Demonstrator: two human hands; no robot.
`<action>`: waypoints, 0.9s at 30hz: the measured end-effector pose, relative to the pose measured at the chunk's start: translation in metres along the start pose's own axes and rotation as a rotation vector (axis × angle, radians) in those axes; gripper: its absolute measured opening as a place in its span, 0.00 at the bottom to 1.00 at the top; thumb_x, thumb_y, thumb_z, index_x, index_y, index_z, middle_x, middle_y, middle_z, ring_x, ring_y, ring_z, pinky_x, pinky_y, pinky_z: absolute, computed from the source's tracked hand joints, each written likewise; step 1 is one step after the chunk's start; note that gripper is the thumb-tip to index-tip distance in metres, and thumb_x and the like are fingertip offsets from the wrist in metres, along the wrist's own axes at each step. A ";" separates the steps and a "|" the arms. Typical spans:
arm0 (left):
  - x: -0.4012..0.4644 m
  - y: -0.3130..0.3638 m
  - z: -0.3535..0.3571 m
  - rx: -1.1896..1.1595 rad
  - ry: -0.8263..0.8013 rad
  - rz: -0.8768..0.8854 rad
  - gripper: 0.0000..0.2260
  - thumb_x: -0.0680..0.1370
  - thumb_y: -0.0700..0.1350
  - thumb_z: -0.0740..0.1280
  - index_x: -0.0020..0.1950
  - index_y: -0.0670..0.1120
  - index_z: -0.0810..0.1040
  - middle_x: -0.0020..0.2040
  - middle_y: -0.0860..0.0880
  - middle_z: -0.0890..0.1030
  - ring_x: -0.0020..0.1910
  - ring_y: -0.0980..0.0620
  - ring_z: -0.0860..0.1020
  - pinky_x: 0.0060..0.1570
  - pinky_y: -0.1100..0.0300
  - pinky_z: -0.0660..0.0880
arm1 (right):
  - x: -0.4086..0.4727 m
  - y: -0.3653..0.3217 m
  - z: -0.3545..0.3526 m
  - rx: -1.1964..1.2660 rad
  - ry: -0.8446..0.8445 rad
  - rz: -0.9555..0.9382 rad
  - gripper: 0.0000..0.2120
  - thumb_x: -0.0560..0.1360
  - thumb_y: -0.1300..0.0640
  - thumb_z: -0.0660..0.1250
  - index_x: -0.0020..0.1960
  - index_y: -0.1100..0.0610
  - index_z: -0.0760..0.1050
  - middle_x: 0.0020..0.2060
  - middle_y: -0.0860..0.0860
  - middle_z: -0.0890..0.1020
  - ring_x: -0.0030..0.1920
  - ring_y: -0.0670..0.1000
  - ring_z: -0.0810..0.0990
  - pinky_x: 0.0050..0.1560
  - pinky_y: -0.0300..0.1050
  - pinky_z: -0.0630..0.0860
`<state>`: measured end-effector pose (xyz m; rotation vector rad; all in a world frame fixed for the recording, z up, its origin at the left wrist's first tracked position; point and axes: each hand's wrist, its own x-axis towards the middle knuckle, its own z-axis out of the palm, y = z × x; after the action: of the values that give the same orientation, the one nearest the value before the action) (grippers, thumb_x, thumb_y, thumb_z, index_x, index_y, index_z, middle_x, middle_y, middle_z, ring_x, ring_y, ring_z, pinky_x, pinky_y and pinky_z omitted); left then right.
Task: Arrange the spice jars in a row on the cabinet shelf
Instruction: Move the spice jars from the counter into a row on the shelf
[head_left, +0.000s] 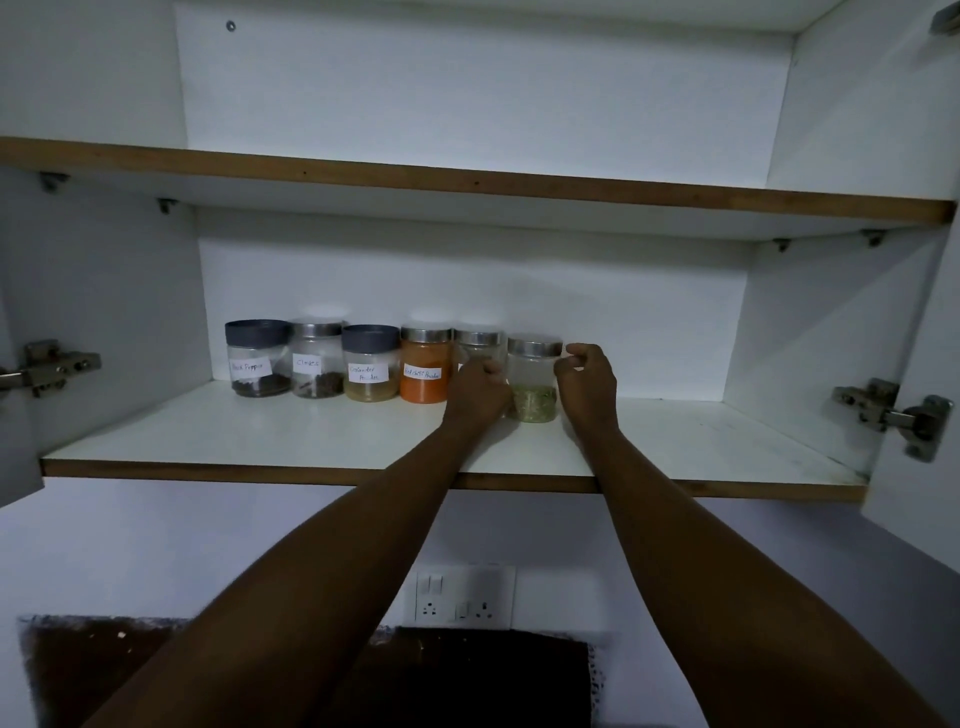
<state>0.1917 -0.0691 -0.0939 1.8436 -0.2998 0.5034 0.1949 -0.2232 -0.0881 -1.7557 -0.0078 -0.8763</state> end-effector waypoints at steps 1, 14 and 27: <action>0.002 0.003 -0.001 0.029 0.085 0.076 0.11 0.75 0.31 0.68 0.57 0.35 0.80 0.54 0.39 0.83 0.56 0.41 0.82 0.53 0.55 0.79 | 0.001 0.001 0.000 -0.009 -0.003 0.003 0.18 0.77 0.60 0.65 0.67 0.59 0.74 0.60 0.54 0.79 0.57 0.51 0.78 0.48 0.35 0.73; 0.099 0.119 -0.013 0.899 -0.882 0.202 0.30 0.79 0.29 0.61 0.80 0.46 0.68 0.76 0.42 0.73 0.74 0.42 0.73 0.60 0.55 0.73 | -0.002 0.010 0.010 -0.118 -0.202 -0.038 0.36 0.68 0.53 0.82 0.65 0.62 0.65 0.60 0.59 0.77 0.61 0.60 0.79 0.59 0.62 0.80; 0.134 0.090 -0.004 1.295 -0.541 0.388 0.31 0.76 0.76 0.56 0.61 0.53 0.81 0.54 0.52 0.80 0.57 0.49 0.72 0.70 0.40 0.60 | -0.002 0.009 0.005 -0.232 -0.159 -0.035 0.27 0.73 0.57 0.76 0.67 0.63 0.69 0.62 0.60 0.77 0.62 0.58 0.77 0.60 0.50 0.78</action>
<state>0.2689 -0.0888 0.0468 3.2201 -0.8384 0.4805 0.1998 -0.2220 -0.0973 -2.0445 -0.0424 -0.7848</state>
